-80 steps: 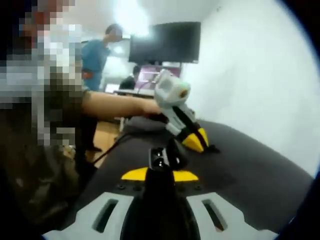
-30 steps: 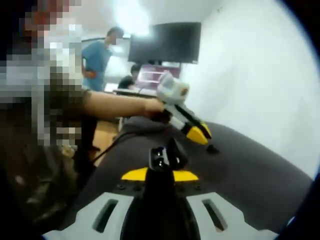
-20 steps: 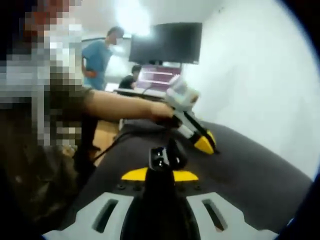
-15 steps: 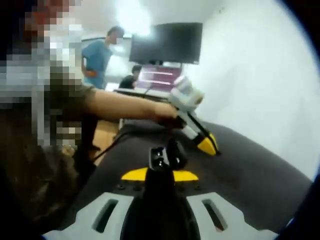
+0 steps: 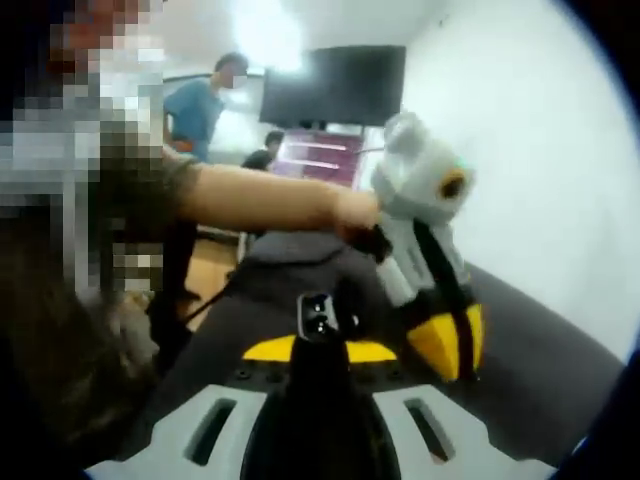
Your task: Pick up three earphones and place each one into its charging case using tactile feedback, ensure that each earphone is properly inserted and securely positioned inside the case.
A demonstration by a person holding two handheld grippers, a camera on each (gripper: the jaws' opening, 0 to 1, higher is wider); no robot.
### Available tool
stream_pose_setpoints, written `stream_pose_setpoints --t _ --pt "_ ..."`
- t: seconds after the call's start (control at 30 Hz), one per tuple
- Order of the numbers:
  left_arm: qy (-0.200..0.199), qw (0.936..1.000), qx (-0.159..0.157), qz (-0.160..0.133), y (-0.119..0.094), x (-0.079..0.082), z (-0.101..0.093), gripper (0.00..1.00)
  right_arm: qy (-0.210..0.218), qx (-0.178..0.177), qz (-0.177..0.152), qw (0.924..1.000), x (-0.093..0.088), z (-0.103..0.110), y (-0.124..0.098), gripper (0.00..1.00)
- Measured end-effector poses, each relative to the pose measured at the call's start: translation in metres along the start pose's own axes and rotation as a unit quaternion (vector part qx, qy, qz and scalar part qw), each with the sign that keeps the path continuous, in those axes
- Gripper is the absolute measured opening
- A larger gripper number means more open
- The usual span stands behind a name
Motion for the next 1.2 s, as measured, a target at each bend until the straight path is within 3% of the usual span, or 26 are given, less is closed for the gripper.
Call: stream_pose_setpoints --t 0.03,0.1,0.13,0.27,0.37,0.47,0.6,0.7,0.8,1.03,1.17,1.2 --pt "-0.006 0.9993 -0.004 -0.036 -0.001 0.002 -0.001 0.1 0.0 0.0 0.0 1.0 0.0 0.0 0.0 0.18" --pt "-0.012 0.9991 -0.008 -0.039 -0.008 -0.002 0.0 0.16 0.0 0.001 0.0 1.0 0.0 0.0 0.0 0.18" --pt "-0.028 0.9979 0.0 -0.059 -0.017 -0.004 0.001 0.2 0.001 0.002 -0.001 1.0 0.0 0.0 0.0 0.18" --pt "-0.057 0.9928 0.025 -0.102 -0.052 -0.027 -0.001 0.15 0.003 0.002 0.0 1.0 0.0 0.0 0.0 0.18" --pt "-0.053 0.9913 0.029 -0.117 -0.08 -0.059 -0.02 0.15 0.013 0.005 0.0 0.9999 0.0 -0.002 0.001 0.18" --pt "-0.05 0.9861 -0.004 -0.159 -0.095 -0.078 -0.048 0.16 0.019 0.008 -0.001 0.9998 0.0 -0.003 0.001 0.18" --pt "-0.058 0.9807 -0.01 -0.187 -0.089 -0.081 -0.073 0.16 0.026 0.011 -0.002 0.9996 -0.001 -0.003 0.0 0.18" --pt "-0.053 0.9814 0.011 -0.184 -0.076 -0.076 -0.082 0.18 0.02 0.008 -0.001 0.9998 0.0 -0.002 0.0 0.18" --pt "-0.048 0.9845 0.009 -0.168 -0.063 -0.076 -0.083 0.21 0.017 0.011 -0.002 0.9998 0.0 -0.001 0.0 0.18" --pt "-0.028 0.9837 0.009 -0.177 -0.055 -0.073 -0.089 0.15 0.046 0.028 0.0 0.9985 0.002 -0.003 0.004 0.18" --pt "-0.028 0.9839 0.01 -0.176 -0.057 -0.075 -0.087 0.14 0.052 0.025 0.011 0.9983 0.003 -0.003 0.007 0.19" --pt "-0.032 0.9833 0.005 -0.179 -0.057 -0.075 -0.087 0.14 0.052 0.024 0.028 0.998 0.001 -0.004 0.006 0.19"
Point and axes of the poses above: the point that each gripper's makers call its tool centre point, and the gripper's own axes: y roughly forward along the fingers, z roughly to its left, x roughly out of its top, the point moved 9 cm from there along -y, roughly backward along the fingers, and after that the axes turned 11 degrees about z, right-handed, at the moved point
